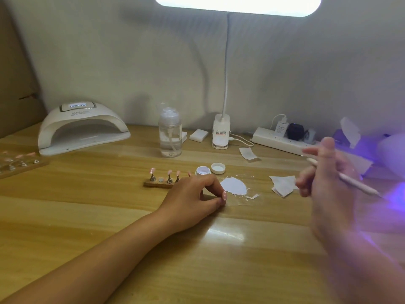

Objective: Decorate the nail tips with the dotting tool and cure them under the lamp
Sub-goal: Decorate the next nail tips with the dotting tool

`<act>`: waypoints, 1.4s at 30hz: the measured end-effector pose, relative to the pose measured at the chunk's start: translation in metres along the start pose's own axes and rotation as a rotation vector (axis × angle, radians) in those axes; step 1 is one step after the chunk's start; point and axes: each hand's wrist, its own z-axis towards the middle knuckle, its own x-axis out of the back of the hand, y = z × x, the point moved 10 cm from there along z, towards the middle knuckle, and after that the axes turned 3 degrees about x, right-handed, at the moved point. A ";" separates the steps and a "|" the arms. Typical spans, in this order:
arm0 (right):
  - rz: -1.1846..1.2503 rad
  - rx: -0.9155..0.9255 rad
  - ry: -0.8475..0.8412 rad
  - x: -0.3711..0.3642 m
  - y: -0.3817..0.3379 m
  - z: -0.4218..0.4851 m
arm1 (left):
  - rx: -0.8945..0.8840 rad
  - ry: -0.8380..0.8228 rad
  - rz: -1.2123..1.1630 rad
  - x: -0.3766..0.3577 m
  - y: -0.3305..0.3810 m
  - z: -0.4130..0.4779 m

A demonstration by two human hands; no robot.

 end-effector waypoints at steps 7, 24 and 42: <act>-0.987 0.075 -0.400 -0.011 0.047 0.004 | -0.004 0.015 -0.016 0.002 0.000 -0.001; -1.104 0.130 -0.338 -0.008 0.039 0.002 | -0.005 -0.002 -0.033 0.001 0.000 -0.001; -0.301 0.182 -0.569 -0.079 0.016 -0.058 | -0.071 0.054 -0.084 0.007 0.003 -0.003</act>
